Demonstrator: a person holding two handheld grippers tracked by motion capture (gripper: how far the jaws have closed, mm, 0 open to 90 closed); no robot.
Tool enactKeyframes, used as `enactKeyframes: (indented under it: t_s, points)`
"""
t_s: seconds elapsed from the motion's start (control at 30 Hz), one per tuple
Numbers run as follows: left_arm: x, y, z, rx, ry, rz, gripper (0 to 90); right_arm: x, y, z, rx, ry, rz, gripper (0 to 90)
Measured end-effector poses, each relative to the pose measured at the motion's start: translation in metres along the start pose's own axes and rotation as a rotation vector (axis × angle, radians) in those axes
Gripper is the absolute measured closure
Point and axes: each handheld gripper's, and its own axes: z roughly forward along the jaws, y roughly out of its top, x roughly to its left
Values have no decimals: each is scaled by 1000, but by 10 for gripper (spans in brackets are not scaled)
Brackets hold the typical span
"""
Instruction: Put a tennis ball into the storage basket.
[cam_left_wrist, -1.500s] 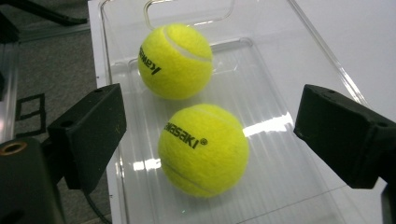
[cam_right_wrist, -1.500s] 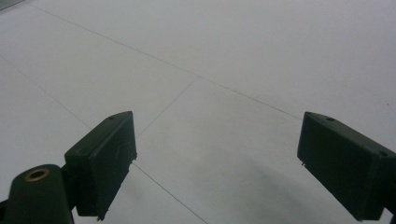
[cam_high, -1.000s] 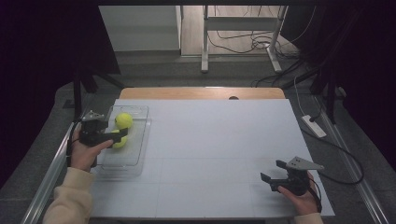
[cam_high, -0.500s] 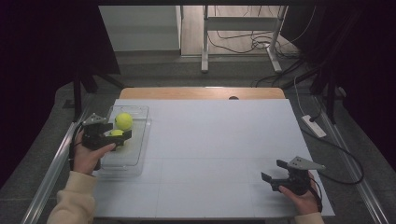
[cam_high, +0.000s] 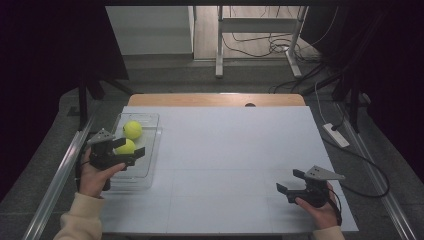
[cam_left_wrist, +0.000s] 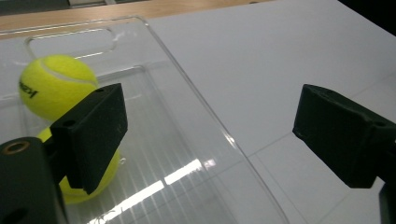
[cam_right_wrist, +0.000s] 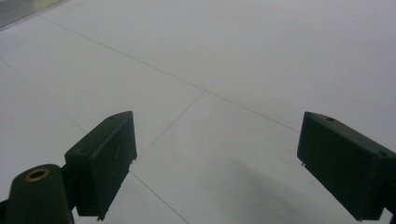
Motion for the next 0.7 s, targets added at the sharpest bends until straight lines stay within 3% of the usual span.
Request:
enactKeyframes:
  t_s: [0.7]
  points:
    - [-44, -27, 6, -45, -98, 77, 100, 1, 11, -2, -48, 13, 14, 119]
